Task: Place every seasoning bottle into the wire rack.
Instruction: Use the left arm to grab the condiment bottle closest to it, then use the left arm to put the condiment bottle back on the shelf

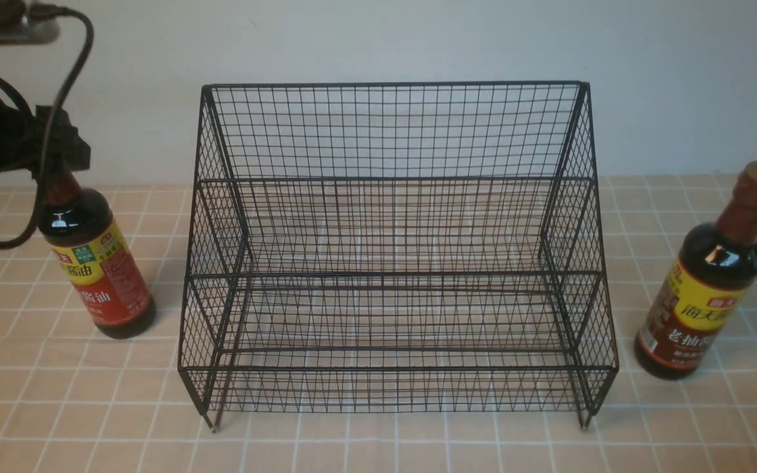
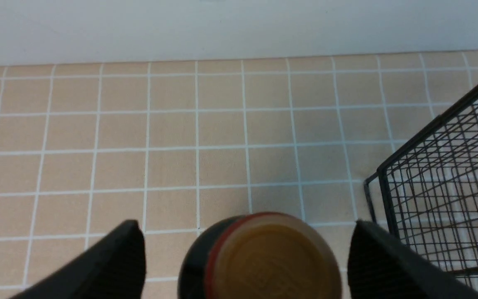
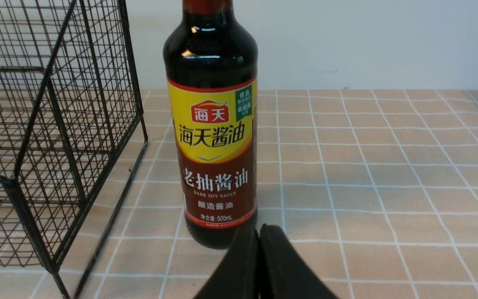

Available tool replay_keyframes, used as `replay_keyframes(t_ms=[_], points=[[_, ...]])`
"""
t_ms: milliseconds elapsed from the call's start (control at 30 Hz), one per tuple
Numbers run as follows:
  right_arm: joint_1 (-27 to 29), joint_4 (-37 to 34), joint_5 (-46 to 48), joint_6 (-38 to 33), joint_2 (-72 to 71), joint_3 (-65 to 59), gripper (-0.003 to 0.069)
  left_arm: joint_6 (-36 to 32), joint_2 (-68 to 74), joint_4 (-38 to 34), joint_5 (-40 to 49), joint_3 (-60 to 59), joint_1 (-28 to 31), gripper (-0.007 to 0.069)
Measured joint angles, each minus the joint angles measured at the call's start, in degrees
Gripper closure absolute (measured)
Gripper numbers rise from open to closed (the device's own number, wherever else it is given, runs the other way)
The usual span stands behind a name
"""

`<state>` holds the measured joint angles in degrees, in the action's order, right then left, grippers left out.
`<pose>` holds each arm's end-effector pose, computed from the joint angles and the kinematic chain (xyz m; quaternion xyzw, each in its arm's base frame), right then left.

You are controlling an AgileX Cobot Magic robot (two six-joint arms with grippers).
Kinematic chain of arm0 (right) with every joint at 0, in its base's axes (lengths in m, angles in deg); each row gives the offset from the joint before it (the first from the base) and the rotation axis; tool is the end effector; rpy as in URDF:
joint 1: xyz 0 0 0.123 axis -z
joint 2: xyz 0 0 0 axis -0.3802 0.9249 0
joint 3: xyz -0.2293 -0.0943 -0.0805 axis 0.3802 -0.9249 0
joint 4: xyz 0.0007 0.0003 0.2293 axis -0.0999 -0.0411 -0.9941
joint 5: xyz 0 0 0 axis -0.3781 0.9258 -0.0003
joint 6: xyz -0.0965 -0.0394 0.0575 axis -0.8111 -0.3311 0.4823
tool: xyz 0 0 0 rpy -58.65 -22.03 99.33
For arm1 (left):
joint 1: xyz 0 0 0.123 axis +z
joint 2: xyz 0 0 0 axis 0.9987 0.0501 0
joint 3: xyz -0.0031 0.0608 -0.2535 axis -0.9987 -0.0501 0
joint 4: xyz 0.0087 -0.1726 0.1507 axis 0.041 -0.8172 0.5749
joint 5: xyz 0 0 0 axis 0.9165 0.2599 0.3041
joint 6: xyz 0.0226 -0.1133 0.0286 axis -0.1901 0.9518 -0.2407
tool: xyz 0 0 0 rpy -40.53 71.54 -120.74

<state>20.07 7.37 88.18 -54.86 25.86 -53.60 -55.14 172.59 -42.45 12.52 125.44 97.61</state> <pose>0.0816 -0.0023 0.1664 0.0172 0.8000 0.0078 0.5997 0.3364 0.0377 0.2752 0.0147 0.9208 -0.0337 0.3883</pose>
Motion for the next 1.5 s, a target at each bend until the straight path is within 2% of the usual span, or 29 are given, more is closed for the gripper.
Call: replay_keyframes(t_ms=[133,267,333,367,400,767,1267,1433,1500], points=[[0.0,0.0,0.0,0.0,0.0,0.0,0.0673,-0.23,1.05,-0.05,-1.04,0.0,0.0,0.0053],[0.0,0.0,0.0,-0.04,0.0,0.0,0.0673,-0.36,2.13,-0.16,-1.45,0.0,0.0,0.0151],[0.0,0.0,0.0,-0.04,0.0,0.0,0.0673,-0.36,2.79,-0.39,-1.45,0.0,0.0,0.0267],[0.0,0.0,0.0,-0.04,0.0,0.0,0.0673,-0.36,3.0,-0.6,-1.28,0.0,0.0,0.0359],[0.0,0.0,0.0,-0.04,0.0,0.0,0.0673,-0.36,3.0,-0.6,-1.28,0.0,0.0,0.0368],[0.0,0.0,0.0,-0.04,0.0,0.0,0.0673,-0.43,1.68,-0.13,0.3,-0.08,-0.13,0.0365],[0.0,0.0,0.0,-0.04,0.0,0.0,0.0673,-0.43,-16.32,-0.76,-0.45,1.6,-3.29,0.0365],[0.0,0.0,0.0,-0.04,0.0,0.0,0.0673,-0.75,-21.01,-6.09,1.25,7.39,-3.29,0.0365],[0.0,0.0,0.0,-0.04,0.0,0.0,0.0673,-2.51,-22.33,-12.37,2.61,10.06,-3.29,0.0365]])
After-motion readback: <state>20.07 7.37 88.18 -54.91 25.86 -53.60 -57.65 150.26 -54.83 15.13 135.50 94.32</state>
